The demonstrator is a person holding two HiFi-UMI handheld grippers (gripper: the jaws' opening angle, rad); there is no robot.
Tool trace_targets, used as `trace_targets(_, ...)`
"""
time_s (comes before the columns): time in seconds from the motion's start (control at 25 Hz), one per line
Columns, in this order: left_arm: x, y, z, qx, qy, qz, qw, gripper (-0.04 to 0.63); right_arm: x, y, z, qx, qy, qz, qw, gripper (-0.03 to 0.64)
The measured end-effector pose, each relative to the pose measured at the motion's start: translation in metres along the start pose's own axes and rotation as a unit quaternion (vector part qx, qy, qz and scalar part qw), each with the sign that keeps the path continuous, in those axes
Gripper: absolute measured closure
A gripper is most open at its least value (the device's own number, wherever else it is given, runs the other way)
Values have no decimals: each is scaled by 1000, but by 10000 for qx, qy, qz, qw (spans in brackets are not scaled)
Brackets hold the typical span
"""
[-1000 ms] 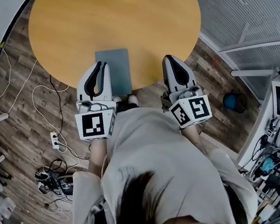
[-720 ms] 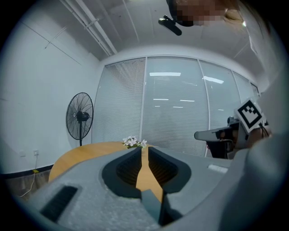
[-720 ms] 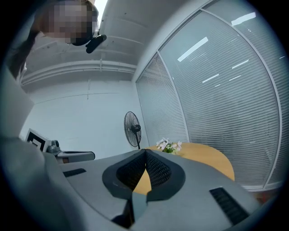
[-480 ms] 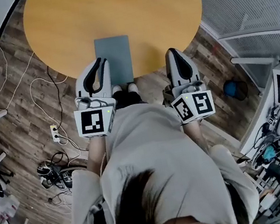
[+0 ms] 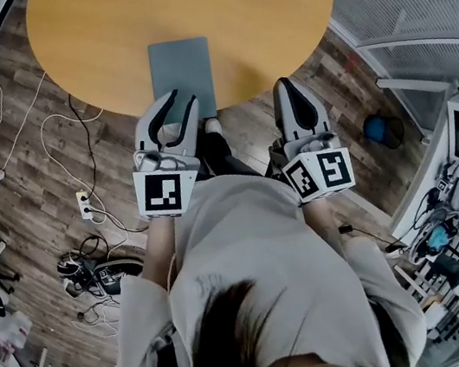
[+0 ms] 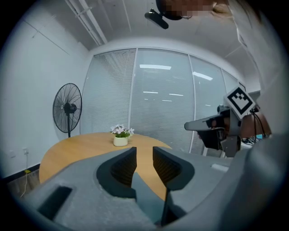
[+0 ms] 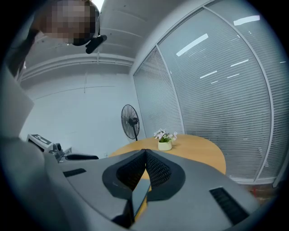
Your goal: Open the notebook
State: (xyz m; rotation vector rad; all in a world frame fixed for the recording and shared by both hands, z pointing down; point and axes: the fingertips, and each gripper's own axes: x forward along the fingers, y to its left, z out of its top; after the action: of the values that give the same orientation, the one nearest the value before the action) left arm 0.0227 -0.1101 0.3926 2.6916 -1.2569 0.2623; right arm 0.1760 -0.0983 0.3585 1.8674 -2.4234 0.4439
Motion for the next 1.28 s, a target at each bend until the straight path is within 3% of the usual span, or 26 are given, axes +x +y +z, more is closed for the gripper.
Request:
trace_targets(0.12,5,-6,-23,-70,142,-82,9998,479,-2,-1,-12,51,131,-40,9999,615)
trace_targets(0.28,21,-19,-61,373,547,-319,9973,478,-3,-4,-31,149,330,-65,9993,615)
trace_targets(0.44,29,-41,-103,432,956,-657,9923,466,-4,-8,-56,299,555,-71,9980,615)
trace_targets(0.8,38,-71,-181,1132,1868,-1120,9694,425,-6,-11,-98,601,909,-64,9940,615)
trace_targets(1.04,40,-74,-204,1920,2213,-1224,9483,423,-9,-9,-112,717,1048,-83,9919,615)
trace_targets(1.28,44,-74,-210,2220,2346,-1196,9388,425,-8,-9,-115,738,1073,-120,9914,615)
